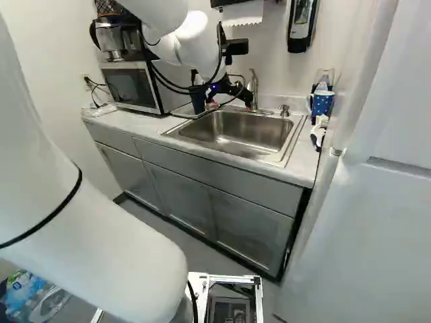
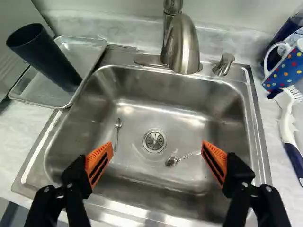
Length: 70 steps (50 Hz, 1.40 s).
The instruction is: Rinse the cup and place it in the tray
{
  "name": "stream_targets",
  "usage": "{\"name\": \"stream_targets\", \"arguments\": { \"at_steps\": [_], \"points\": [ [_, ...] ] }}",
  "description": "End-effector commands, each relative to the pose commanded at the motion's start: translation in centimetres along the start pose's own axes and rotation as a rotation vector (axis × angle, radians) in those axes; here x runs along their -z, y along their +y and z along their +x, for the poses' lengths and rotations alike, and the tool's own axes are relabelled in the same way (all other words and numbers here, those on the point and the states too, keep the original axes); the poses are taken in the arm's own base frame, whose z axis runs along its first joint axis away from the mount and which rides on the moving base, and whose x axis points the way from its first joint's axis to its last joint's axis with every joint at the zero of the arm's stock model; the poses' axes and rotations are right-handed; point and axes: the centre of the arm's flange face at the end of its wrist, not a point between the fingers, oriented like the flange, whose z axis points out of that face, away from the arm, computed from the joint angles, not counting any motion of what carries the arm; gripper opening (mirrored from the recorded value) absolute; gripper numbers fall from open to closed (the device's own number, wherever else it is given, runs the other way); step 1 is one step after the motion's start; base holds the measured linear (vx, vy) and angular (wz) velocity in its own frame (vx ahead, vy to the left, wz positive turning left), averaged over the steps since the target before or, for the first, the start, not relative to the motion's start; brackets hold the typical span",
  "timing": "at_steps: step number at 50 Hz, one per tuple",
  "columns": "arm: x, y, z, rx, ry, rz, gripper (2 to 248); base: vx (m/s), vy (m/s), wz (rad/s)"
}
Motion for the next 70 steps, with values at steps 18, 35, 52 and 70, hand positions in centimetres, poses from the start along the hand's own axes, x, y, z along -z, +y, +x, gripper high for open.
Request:
{"name": "stream_targets", "arguments": {
  "at_steps": [18, 35, 52, 70],
  "points": [
    [0.0, 0.0, 0.0, 0.0, 0.0, 0.0, 247, -0.007, 0.057, 0.005],
    [0.0, 0.0, 0.0, 0.0, 0.0, 0.0, 247, -0.046, 0.113, 0.006],
    [0.0, 0.0, 0.0, 0.0, 0.0, 0.0, 247, -0.086, 0.117, 0.0],
    [0.0, 0.0, 0.0, 0.0, 0.0, 0.0, 247, -0.108, 0.102, -0.005]
  ]
}}
